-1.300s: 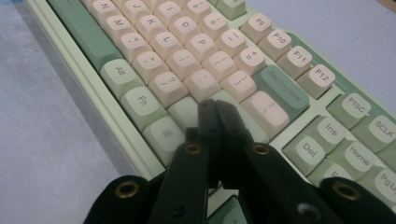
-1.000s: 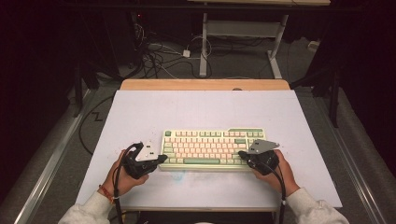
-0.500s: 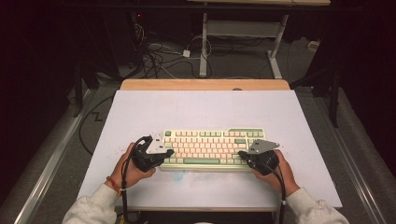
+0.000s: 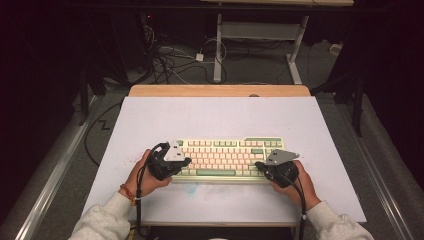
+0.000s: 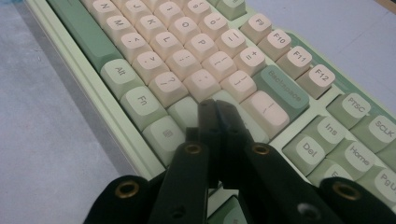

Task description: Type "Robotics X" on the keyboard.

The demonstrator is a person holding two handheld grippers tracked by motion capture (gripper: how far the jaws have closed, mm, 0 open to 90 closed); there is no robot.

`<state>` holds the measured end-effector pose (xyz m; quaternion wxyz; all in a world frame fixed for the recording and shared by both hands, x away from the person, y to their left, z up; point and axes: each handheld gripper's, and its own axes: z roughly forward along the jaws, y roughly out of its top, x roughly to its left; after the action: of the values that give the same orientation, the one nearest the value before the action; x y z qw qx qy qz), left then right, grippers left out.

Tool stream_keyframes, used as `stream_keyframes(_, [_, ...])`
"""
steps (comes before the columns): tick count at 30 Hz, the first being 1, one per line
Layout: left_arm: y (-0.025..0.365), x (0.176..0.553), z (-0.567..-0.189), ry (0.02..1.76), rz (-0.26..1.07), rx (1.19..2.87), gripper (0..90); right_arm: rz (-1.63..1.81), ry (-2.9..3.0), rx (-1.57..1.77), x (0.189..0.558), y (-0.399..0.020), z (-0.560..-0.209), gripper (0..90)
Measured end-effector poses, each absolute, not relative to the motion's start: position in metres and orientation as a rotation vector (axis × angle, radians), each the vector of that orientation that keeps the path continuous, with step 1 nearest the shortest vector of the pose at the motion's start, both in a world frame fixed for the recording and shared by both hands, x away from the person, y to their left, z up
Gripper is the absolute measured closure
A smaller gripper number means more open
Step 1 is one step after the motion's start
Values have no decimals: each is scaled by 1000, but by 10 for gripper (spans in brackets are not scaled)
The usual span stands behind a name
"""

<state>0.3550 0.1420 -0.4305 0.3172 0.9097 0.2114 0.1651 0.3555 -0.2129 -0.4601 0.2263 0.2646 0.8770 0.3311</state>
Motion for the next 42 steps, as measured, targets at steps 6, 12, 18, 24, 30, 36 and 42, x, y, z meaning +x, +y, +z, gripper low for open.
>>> stream_keyframes(6, [134, 360, -433, 535, 426, 2415, 878, 914, 2417, 729, 355, -213, -460, 900])
stream_keyframes(12, [126, 365, -436, 520, 406, 2433, 878, 914, 2418, 727, 356, -213, -460, 900])
stream_keyframes(18, [119, 365, -439, 497, 388, 2448, 878, 912, 2417, 727, 355, -213, -460, 900])
stream_keyframes(24, [116, 368, -441, 496, 383, 2452, 878, 912, 2417, 727, 355, -213, -460, 900])
stream_keyframes(30, [111, 370, -443, 486, 379, 2463, 878, 911, 2417, 726, 355, -213, -460, 900])
stream_keyframes(36, [109, 372, -446, 485, 379, 2474, 878, 911, 2417, 727, 355, -213, -460, 900])
stream_keyframes(42, [110, 374, -447, 494, 383, 2483, 878, 910, 2417, 724, 355, -213, -460, 900])
